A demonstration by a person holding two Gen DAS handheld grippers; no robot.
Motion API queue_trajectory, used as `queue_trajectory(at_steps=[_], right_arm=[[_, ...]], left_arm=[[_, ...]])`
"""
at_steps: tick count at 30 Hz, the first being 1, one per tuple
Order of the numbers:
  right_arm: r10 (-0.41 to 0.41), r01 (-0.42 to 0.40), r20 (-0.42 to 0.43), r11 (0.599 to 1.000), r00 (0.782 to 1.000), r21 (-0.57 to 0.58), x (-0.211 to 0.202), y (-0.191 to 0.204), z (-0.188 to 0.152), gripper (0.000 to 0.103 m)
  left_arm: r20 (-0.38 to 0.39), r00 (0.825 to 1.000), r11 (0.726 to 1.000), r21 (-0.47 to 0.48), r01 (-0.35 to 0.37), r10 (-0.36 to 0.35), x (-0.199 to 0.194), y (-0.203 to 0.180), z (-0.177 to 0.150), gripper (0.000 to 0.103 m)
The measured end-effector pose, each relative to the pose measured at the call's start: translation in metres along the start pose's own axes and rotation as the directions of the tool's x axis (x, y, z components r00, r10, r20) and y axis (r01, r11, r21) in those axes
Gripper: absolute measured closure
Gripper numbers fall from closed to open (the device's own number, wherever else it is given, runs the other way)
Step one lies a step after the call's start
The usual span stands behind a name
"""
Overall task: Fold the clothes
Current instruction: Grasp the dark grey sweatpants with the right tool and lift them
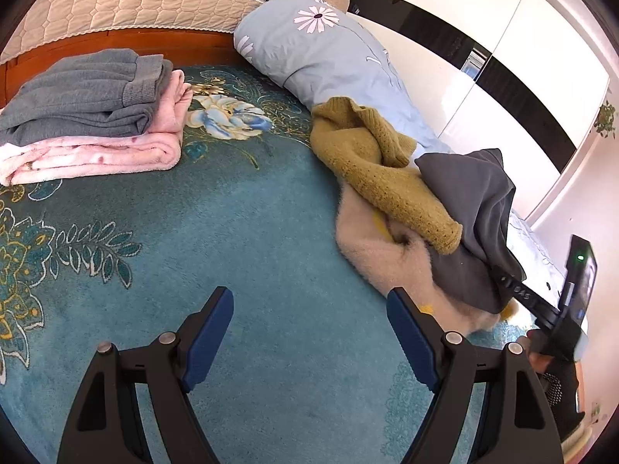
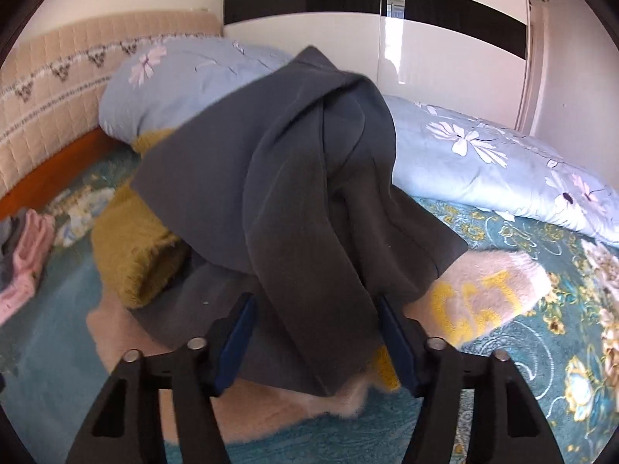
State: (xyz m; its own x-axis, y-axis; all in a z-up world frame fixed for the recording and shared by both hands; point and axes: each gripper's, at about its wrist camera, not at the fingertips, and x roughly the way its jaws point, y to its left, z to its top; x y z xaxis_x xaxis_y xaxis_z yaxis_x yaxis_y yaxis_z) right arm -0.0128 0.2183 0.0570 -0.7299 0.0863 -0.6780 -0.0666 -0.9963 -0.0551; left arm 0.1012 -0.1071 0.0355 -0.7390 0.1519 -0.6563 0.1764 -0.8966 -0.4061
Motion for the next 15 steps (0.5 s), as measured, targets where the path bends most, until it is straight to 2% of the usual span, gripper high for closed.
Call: queue_trajectory(at_steps=[3,6,11,15], right_arm=[[-0.041,0.041,-0.043,0.999,0.998,0.001,0.004,0.001,0.005,0.076],[-0.019,0.021,-0.048,1.0,0.999,0.023,-0.009,-0.005,0.014,0.089],[0.011,-0.013,0.03,0.998,0.999,0.06,-0.055,-0.018,0.02,0.095],[0.063,-0.067,0.079,0.997,0.995,0.046,-0.094,-0.022,0.006,0.095]], left_arm=[[-0.006,1.0,1.0,0.025,0.005,-0.005,0.007,0.0,-0.004,0.021],[-0.013,0.999,0.997,0.058,0.042,-0.041,0.013,-0.007,-0.011,0.021],[-0.025,0.997,0.987,0.144,0.077,-0.074,0.012,-0.028,-0.028,0.021],[-0.028,0.995,0.978,0.185,0.096,-0.093,0.007,-0.036,-0.042,0.021]])
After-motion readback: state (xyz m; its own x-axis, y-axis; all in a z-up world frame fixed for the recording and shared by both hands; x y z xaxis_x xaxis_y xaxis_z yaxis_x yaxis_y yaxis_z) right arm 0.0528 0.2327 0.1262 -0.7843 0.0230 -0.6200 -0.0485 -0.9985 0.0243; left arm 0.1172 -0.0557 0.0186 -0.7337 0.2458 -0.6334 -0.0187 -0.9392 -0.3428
